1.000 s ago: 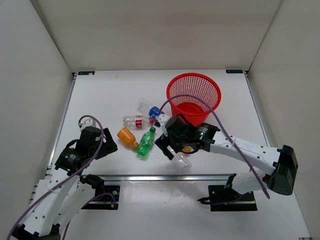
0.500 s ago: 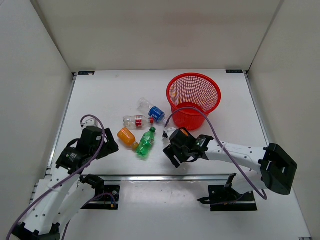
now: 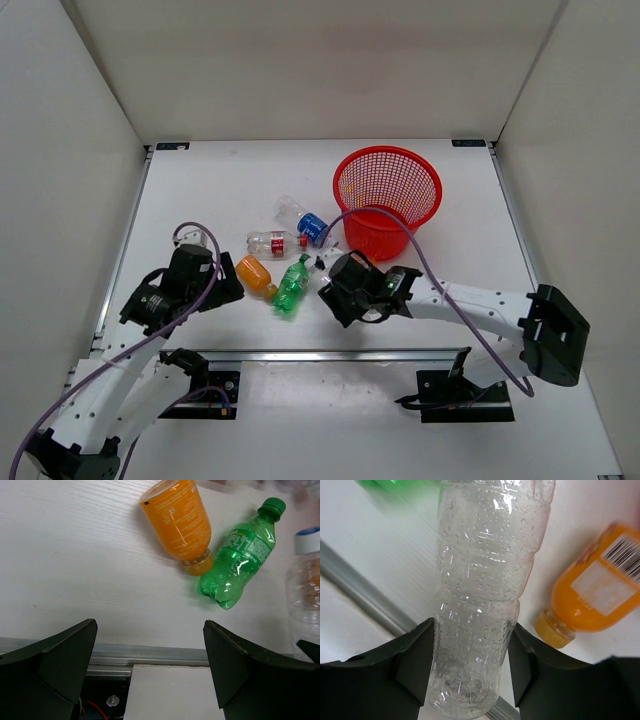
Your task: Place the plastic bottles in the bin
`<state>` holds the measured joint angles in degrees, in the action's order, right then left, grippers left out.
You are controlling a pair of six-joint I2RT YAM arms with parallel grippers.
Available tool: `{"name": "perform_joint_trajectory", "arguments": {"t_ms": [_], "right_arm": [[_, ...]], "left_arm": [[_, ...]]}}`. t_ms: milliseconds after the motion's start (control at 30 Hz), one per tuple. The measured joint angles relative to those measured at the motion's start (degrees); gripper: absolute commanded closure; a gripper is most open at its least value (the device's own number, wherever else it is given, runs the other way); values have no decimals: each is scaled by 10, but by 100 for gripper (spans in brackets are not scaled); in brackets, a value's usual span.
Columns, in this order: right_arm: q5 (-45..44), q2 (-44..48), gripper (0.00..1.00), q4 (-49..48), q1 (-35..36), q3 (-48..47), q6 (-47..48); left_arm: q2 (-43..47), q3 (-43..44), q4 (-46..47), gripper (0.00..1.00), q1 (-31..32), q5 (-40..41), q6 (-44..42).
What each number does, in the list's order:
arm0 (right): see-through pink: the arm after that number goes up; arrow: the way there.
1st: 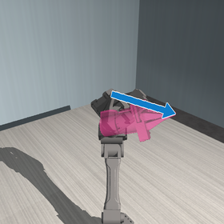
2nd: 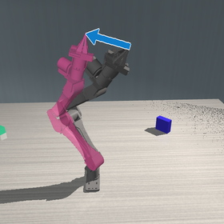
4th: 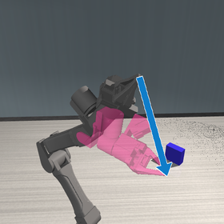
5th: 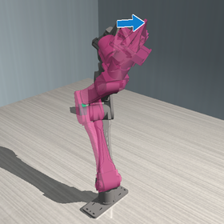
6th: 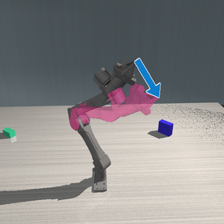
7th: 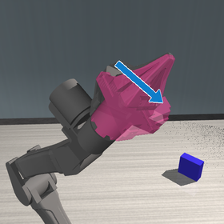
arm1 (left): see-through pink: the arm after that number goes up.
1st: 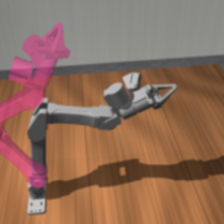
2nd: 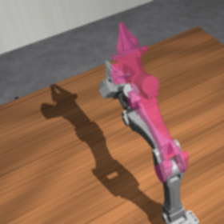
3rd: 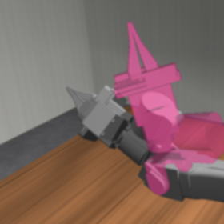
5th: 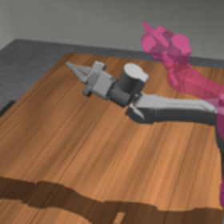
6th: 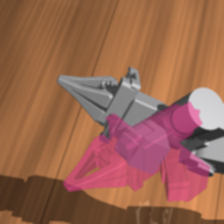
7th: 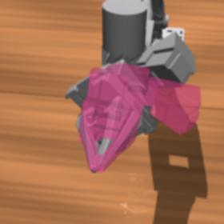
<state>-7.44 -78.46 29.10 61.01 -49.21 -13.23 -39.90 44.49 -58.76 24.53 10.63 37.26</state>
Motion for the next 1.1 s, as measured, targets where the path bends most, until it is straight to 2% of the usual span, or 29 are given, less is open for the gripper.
{"name": "perform_joint_trajectory", "arguments": {"t_ms": [67,167,367,467,633,700,800,833,967,1100], "right_arm": [[15,21,80,13,-9,-36,8],[69,55,81,27,-40,-116,26],[178,73,80,0,-181,-284,67],[167,65,76,-16,-247,-322,97],[105,9,73,-26,-312,-330,148],[108,-24,67,-28,-344,-323,152],[126,-60,44,-25,-391,-305,152],[129,-68,41,-23,-402,-302,148],[151,-71,3,-27,-420,-301,134],[168,-45,1,-30,-422,-302,123]], "left_arm": [[-11,3,9,2,2,-9,-14],[-32,5,26,1,10,-26,-30],[-87,21,60,1,30,-48,-49],[-116,37,76,1,45,-55,-59],[-184,67,94,2,79,-58,-82],[-219,81,103,1,96,-60,-91],[-275,103,117,1,115,-67,-107],[-293,112,120,1,121,-67,-112],[-367,155,134,2,147,-67,-138],[-425,176,155,1,172,-66,-160]]}}
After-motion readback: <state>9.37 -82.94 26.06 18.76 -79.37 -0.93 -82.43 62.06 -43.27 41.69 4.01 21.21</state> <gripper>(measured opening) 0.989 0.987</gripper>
